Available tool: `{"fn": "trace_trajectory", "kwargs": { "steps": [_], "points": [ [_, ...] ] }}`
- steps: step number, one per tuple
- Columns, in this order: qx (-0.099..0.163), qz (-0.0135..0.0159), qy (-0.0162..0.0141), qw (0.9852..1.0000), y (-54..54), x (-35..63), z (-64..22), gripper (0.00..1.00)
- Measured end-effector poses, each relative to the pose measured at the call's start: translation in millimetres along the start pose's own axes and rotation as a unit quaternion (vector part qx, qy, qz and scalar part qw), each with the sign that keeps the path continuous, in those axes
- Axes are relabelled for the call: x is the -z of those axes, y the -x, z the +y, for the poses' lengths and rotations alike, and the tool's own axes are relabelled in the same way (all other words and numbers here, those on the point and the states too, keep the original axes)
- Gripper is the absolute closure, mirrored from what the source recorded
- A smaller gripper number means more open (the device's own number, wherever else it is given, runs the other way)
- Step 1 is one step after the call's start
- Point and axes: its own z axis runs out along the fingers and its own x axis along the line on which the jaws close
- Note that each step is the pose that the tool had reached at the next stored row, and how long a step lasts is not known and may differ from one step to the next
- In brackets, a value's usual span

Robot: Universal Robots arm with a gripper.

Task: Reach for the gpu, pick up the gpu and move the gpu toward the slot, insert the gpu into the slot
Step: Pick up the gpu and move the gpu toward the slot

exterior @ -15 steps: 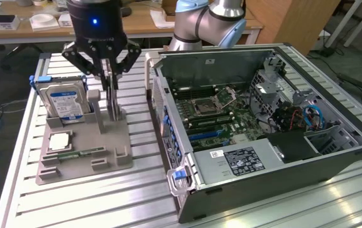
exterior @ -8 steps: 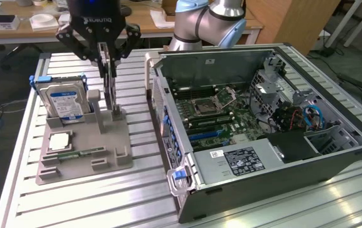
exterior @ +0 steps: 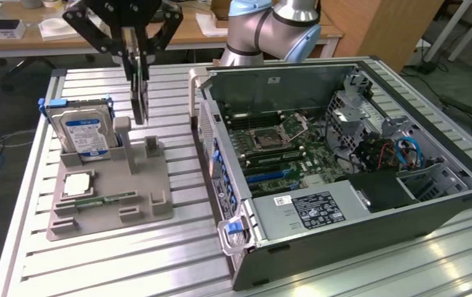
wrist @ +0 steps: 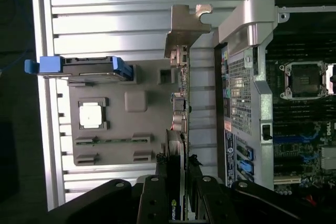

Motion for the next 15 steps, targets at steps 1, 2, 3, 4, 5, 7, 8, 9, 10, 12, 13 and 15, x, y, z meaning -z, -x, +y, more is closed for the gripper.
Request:
{"fn": "trace_trajectory", "kwargs": {
  "steps": [1,2,3,4,5,7,8,9,10,12,13,15],
  "points": [
    [0.0,-0.0001,0.0001,1.0,0.1,4.4,0.2,0.74],
    [-0.001,0.0,0.0,1.0,0.2,8.7,0.3,0.74],
    [-0.001,0.0,0.0,1.0,0.2,12.7,0.4,0.74],
    [-0.001,0.0,0.0,1.0,0.3,16.2,0.6,0.74],
    [-0.002,-0.0001,0.0,1.0,0.4,19.4,0.7,0.74],
    [-0.003,-0.0001,0.0,1.0,0.6,25.6,1.0,0.74],
    [-0.003,-0.0001,0.0,1.0,0.7,28.3,1.1,0.74],
    [-0.003,-0.0001,0.0,1.0,1.0,31.0,1.1,0.74],
    [-0.003,-0.0001,0.0,1.0,1.1,33.0,1.2,0.74],
    [-0.004,-0.0001,-0.0001,1.0,1.3,35.9,1.3,0.74],
    [-0.004,-0.0001,-0.0001,1.0,1.4,36.6,1.4,0.74],
    [-0.005,-0.0002,0.0,1.0,3.0,37.1,1.4,0.74]
  ]
}}
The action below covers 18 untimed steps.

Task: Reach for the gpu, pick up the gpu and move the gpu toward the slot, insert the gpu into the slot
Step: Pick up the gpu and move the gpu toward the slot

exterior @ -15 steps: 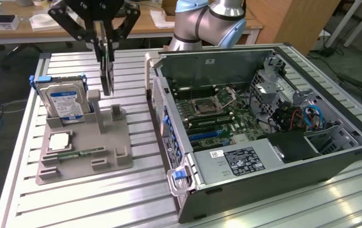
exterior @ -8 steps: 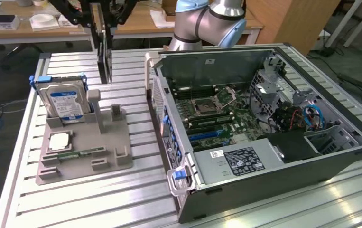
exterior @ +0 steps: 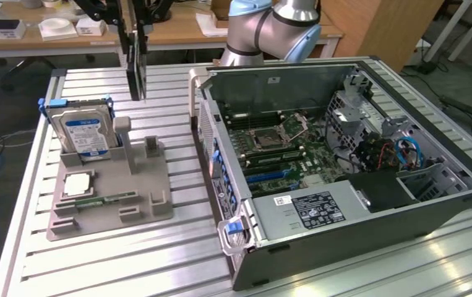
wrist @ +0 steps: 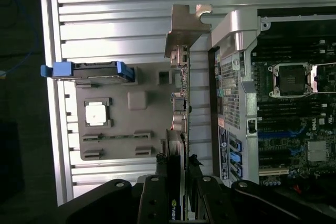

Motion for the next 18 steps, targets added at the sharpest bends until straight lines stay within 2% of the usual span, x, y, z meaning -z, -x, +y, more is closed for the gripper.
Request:
{"fn": "trace_trajectory", "kwargs": {
  "steps": [3,14,16,18],
  "points": [
    [-0.001,0.0001,0.0006,1.0,6.3,0.2,0.6,0.74],
    [-0.002,0.0007,0.0076,1.0,38.1,-0.3,3.0,0.74],
    [-0.002,0.0008,0.0096,1.0,44.0,-0.4,3.5,0.74],
    [-0.002,0.001,0.0128,0.9999,50.0,-0.5,4.0,0.74]
  ]
}}
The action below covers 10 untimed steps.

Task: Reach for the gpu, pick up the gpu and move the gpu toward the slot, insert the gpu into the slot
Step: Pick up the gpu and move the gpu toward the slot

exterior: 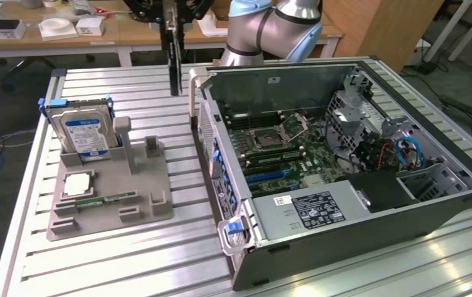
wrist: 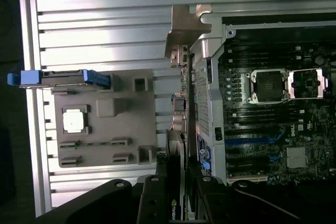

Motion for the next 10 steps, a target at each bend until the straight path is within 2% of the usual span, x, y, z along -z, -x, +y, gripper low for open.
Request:
{"fn": "trace_trajectory", "kwargs": {
  "steps": [6,10],
  "points": [
    [0.0,0.0007,0.0088,1.0,19.3,-0.4,1.6,0.74],
    [0.0,0.0008,0.0094,1.0,37.1,-0.8,3.0,0.74]
  ]
}}
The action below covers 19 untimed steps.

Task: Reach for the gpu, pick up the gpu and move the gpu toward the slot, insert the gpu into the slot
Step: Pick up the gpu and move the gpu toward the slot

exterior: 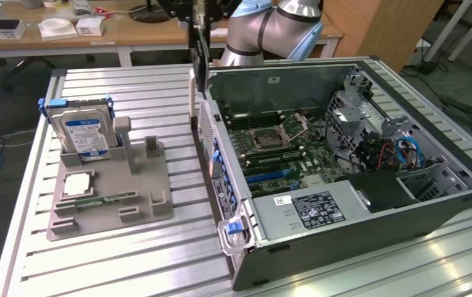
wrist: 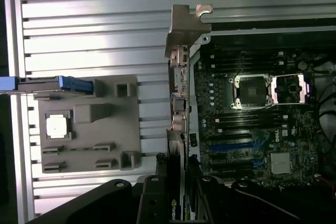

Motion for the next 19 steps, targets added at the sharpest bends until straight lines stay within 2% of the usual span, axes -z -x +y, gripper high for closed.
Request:
{"fn": "trace_trajectory", "kwargs": {
  "steps": [2,3,4,5,7,8,19],
  "points": [
    [0.0,0.0,-0.0001,1.0,8.9,-0.1,0.6,0.74],
    [0.0,-0.0001,-0.001,1.0,13.1,-0.2,0.9,0.74],
    [0.0,-0.0004,-0.0044,1.0,16.5,-0.3,1.2,0.74],
    [0.0,-0.0007,-0.0094,1.0,18.9,-0.3,1.4,0.74],
    [0.0,-0.0019,-0.0231,0.9997,22.6,-0.5,1.7,0.74],
    [0.0,-0.0023,-0.0281,0.9996,24.8,-0.5,1.9,0.74],
    [0.0,-0.0023,-0.0285,0.9996,63.5,-3.9,4.1,0.74]
  ]
}}
